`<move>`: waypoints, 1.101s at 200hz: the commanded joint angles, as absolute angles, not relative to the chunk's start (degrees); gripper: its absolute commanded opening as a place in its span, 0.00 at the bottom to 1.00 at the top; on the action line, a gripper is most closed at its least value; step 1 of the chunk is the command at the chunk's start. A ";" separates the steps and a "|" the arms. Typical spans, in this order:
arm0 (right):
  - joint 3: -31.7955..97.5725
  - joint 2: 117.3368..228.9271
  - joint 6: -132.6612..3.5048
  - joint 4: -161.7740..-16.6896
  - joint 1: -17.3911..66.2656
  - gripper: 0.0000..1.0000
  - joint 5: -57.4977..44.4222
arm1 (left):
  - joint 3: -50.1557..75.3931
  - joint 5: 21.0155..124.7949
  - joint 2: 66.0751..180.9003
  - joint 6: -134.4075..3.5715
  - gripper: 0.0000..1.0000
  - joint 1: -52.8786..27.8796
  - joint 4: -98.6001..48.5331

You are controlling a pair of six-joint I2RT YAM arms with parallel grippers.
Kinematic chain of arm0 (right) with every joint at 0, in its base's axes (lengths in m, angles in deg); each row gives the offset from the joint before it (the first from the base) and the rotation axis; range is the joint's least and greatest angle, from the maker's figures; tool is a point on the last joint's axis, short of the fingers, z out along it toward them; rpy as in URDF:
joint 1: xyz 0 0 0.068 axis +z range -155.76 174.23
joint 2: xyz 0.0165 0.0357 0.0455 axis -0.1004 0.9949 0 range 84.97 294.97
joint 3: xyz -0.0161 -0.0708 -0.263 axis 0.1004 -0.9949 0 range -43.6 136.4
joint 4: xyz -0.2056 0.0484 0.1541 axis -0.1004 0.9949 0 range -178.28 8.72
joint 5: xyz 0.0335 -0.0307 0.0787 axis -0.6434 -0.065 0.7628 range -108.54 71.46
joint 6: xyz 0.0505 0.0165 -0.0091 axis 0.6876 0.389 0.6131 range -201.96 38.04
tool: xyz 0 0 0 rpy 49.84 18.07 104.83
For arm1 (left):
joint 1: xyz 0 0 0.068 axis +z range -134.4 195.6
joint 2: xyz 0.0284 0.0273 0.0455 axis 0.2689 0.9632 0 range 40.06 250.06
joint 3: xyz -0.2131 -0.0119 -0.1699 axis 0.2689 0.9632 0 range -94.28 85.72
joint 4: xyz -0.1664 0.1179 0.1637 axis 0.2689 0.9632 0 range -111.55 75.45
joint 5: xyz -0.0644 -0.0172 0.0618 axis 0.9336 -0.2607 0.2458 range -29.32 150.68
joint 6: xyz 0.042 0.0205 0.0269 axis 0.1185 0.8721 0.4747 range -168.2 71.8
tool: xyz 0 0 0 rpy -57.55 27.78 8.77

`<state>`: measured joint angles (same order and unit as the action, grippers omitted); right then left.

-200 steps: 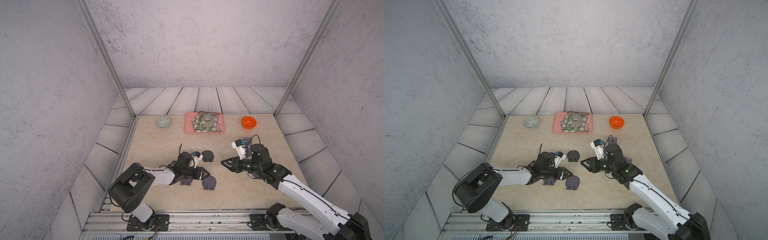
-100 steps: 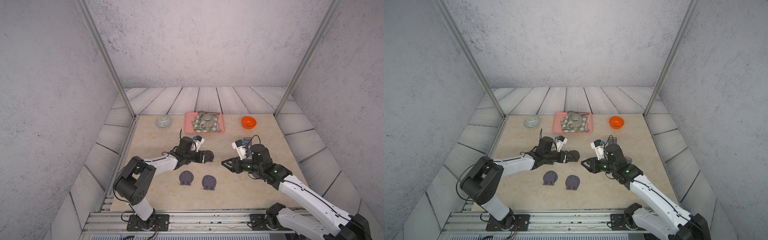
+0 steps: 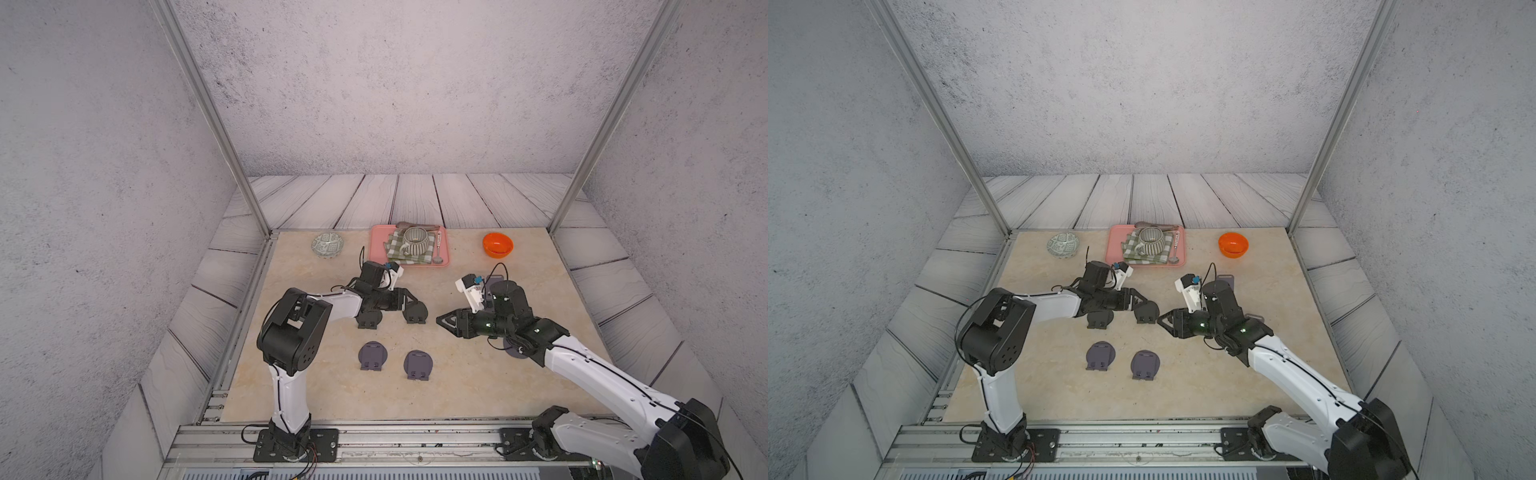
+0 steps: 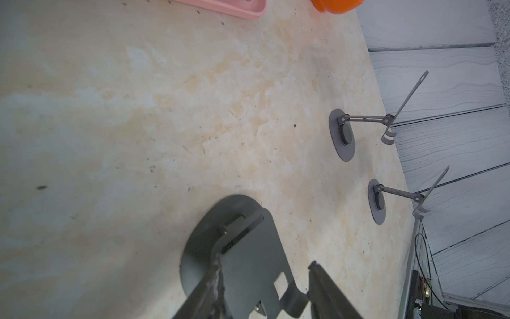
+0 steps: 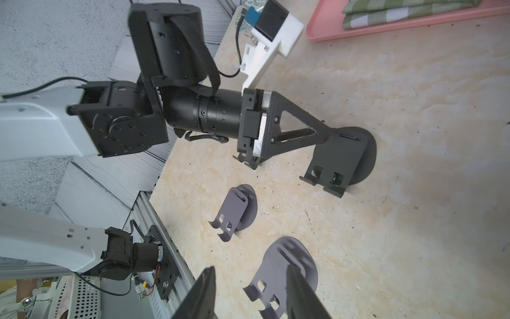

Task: Open the phone stand
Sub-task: Pick up the phone stand at the center of the board.

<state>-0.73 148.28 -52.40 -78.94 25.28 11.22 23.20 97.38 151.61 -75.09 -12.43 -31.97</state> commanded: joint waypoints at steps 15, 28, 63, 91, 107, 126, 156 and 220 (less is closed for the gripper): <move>2.25 149.97 -53.78 -79.96 24.90 0.45 12.29 | 20.66 98.62 154.87 -73.57 0.53 -11.23 -31.78; 2.45 150.77 -54.02 -79.74 24.84 0.45 12.64 | 20.61 98.60 155.47 -73.89 0.53 -10.78 -32.47; 2.17 152.66 -53.86 -80.64 24.67 0.45 13.18 | 20.84 98.60 155.81 -74.36 0.53 -10.15 -33.79; 2.44 154.25 -53.84 -81.23 24.48 0.45 13.70 | 20.31 100.84 157.40 -74.66 0.53 -10.08 -34.76; 2.71 154.83 -53.83 -81.31 24.43 0.45 13.89 | 20.18 102.35 158.62 -75.51 0.53 -10.15 -36.26; 2.86 155.31 -53.79 -81.49 24.37 0.45 13.98 | 19.73 103.45 159.71 -75.75 0.53 -10.15 -36.70; 3.72 155.81 -53.75 -81.34 24.13 0.45 14.42 | 19.62 104.04 160.24 -75.58 0.53 -10.15 -36.75; 3.34 155.80 -53.81 -81.21 23.95 0.45 14.38 | 17.90 106.88 162.66 -76.57 0.47 -10.15 -37.50</move>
<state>2.64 155.86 -53.25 -81.28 24.36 13.84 19.25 105.01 160.87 -76.36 -10.27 -37.50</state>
